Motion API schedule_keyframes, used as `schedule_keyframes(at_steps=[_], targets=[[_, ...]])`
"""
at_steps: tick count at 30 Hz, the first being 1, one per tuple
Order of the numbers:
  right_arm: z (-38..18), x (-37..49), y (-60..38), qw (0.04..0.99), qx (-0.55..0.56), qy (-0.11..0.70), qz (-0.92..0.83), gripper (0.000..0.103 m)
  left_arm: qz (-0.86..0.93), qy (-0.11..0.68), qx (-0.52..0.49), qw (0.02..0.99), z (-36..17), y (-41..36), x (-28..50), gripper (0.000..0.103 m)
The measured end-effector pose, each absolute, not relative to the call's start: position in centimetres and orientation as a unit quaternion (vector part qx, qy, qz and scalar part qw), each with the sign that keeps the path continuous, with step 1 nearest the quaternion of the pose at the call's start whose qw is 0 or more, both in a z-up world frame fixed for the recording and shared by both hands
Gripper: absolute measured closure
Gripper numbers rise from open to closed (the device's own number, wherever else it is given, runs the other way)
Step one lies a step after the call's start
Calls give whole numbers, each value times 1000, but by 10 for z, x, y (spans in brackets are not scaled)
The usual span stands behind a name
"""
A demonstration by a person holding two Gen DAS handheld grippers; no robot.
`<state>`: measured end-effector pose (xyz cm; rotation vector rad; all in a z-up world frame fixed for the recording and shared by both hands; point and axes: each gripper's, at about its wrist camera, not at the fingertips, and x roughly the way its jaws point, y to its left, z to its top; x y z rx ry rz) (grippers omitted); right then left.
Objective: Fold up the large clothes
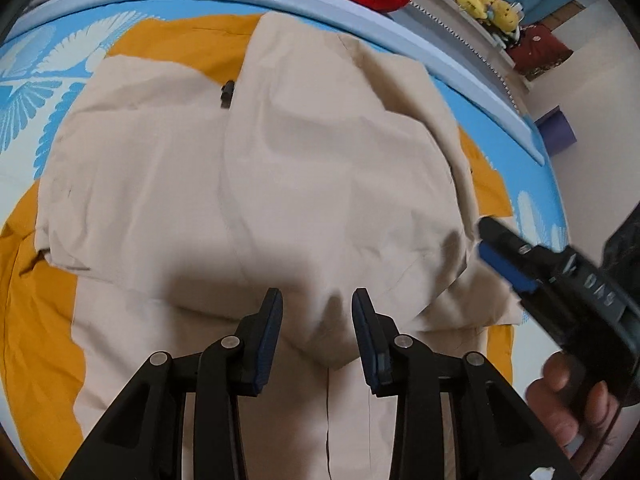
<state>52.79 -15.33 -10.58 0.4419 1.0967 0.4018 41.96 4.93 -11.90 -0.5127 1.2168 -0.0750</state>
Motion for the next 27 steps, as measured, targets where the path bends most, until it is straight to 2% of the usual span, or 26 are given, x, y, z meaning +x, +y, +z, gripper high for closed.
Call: schedule_keyframes(at_steps=[6, 8, 12, 17, 23, 25, 27], targets=[[-151, 532, -146, 773, 165, 599, 132, 69, -12, 584, -253, 772, -130, 59, 423, 75], [-145, 531, -151, 777, 173, 593, 118, 69, -12, 571, -245, 784, -118, 63, 419, 75], [-88, 523, -152, 841, 159, 499, 137, 69, -6, 543, -237, 806, -94, 68, 414, 75], [-16, 494, -150, 902, 136, 372, 172, 69, -14, 518, -218, 827, -66, 72, 403, 82], [50, 451, -159, 925, 132, 288, 210, 69, -36, 468, -208, 858, -9, 99, 370, 87], [76, 430, -165, 932, 121, 260, 222, 70, -39, 445, -193, 874, 9, 107, 352, 90], [104, 403, -170, 937, 110, 231, 239, 78, -42, 421, -178, 888, 27, 117, 329, 91]])
